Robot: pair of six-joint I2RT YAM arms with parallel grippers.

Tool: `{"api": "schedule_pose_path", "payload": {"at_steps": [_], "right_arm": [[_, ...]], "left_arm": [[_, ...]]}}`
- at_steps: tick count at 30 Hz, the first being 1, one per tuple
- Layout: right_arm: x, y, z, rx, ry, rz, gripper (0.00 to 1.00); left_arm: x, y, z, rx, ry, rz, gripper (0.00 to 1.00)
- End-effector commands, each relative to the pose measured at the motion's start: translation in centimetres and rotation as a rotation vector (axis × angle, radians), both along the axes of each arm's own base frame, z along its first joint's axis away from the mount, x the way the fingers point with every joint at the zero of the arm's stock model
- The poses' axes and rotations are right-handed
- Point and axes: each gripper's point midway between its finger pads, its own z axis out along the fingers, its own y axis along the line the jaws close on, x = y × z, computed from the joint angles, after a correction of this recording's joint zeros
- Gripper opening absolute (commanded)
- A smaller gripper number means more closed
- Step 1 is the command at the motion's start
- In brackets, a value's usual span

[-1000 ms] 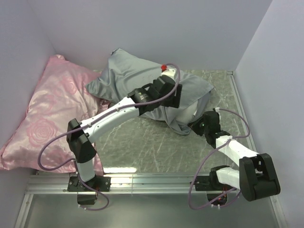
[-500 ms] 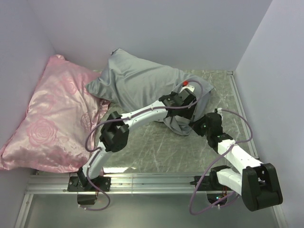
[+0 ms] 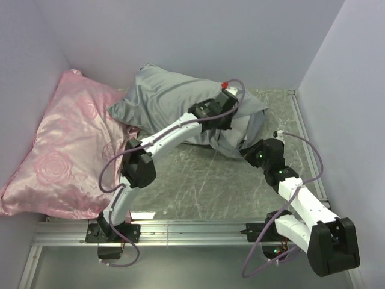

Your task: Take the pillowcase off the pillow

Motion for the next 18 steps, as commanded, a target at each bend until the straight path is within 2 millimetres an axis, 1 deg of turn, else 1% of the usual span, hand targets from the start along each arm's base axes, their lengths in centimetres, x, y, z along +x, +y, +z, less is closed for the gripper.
{"api": "schedule_pose_path", "payload": {"at_steps": [1, 4, 5, 6, 7, 8, 10, 11, 13, 14, 15, 16, 17, 18], "right_arm": [[0.0, 0.1, 1.7, -0.035, -0.031, 0.018, 0.04], [-0.1, -0.1, 1.2, -0.042, -0.023, 0.012, 0.04], [-0.1, -0.1, 1.0, -0.042, -0.023, 0.010, 0.04], [-0.1, 0.0, 0.4, -0.046, -0.009, 0.013, 0.04], [-0.1, 0.1, 0.0, -0.047, 0.002, 0.015, 0.04], [0.0, 0.3, -0.6, -0.043, 0.014, 0.023, 0.04], [-0.1, 0.6, -1.6, -0.044, 0.048, 0.031, 0.04], [0.3, 1.1, -1.8, -0.059, 0.043, 0.034, 0.04], [0.9, 1.5, -1.6, -0.060, 0.046, 0.031, 0.05], [1.2, 1.7, -1.5, -0.052, 0.045, 0.032, 0.06], [2.1, 1.4, -1.4, -0.056, 0.052, 0.022, 0.07], [2.5, 1.2, -1.2, -0.060, 0.053, 0.018, 0.07], [2.9, 1.0, -1.5, -0.065, 0.067, 0.013, 0.08], [3.8, 0.7, -0.5, -0.054, 0.050, 0.002, 0.08]], "left_arm": [[3.2, 5.0, 17.5, -0.284, -0.242, 0.117, 0.00], [3.0, 5.9, 19.8, -0.336, -0.254, 0.111, 0.00], [3.0, 6.7, 20.7, -0.352, -0.256, 0.121, 0.00], [2.7, 6.9, 21.4, -0.362, -0.264, 0.116, 0.00], [2.5, 7.1, 21.7, -0.367, -0.266, 0.117, 0.00], [2.0, 7.6, 23.2, -0.396, -0.283, 0.114, 0.00], [1.3, 7.7, 23.9, -0.421, -0.280, 0.092, 0.00], [0.5, 7.8, 25.1, -0.448, -0.283, 0.075, 0.00], [-0.3, 8.0, 25.6, -0.462, -0.272, 0.054, 0.00], [-1.5, 8.6, 26.9, -0.485, -0.277, 0.047, 0.00], [-2.0, 8.7, 25.4, -0.464, -0.252, 0.044, 0.00], [-2.7, 9.1, 25.2, -0.468, -0.252, 0.049, 0.00], [-4.7, 10.7, 27.4, -0.512, -0.284, 0.047, 0.00], [-5.0, 11.0, 24.4, -0.478, -0.244, 0.054, 0.00]]}}
